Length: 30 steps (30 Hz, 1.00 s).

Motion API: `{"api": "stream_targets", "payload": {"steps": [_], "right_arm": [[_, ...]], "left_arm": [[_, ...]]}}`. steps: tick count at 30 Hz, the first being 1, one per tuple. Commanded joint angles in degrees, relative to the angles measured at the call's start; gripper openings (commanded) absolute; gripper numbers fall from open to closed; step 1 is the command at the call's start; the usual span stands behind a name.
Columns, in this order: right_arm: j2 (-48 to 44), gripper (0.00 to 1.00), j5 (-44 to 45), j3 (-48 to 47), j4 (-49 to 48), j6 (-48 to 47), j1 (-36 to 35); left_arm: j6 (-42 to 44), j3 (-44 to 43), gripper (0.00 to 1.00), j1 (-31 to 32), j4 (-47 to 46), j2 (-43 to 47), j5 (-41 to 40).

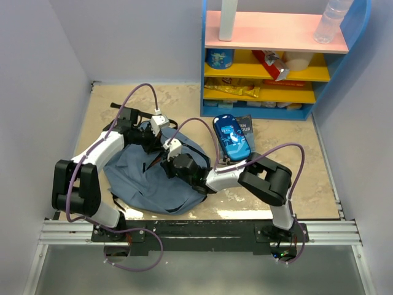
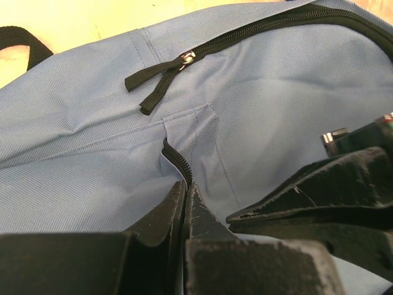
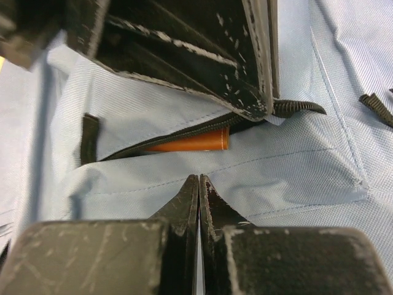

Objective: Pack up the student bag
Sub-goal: Adjust the student bag at the center of the board.

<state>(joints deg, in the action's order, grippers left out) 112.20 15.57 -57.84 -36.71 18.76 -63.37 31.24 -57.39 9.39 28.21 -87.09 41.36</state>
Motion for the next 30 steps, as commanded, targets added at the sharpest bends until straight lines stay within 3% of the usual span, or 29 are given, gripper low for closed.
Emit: {"api": "stream_targets", "payload": {"steps": [1,9,17,22,30], "right_arm": [[2.0,0.00,2.4,-0.4,-7.4,-0.6,-0.1],[6.3,0.00,3.7,-6.8,-2.8,-1.6,-0.1],[6.6,0.00,3.7,-6.4,-8.4,-2.0,-0.4],[8.3,0.00,5.8,-7.4,-10.2,-2.0,-0.6],[0.5,0.00,9.9,2.2,-14.6,-2.9,-1.7]], "left_arm": [[1.2,0.0,0.00,-0.2,0.2,2.5,3.4],[2.0,-0.4,0.00,-0.2,2.3,2.2,5.1],[3.1,0.3,0.00,-0.2,4.6,1.3,10.1],[7.9,-2.5,0.00,-0.1,13.3,1.0,14.9],[12.4,-8.2,0.00,-0.7,19.4,0.2,16.8]]}}
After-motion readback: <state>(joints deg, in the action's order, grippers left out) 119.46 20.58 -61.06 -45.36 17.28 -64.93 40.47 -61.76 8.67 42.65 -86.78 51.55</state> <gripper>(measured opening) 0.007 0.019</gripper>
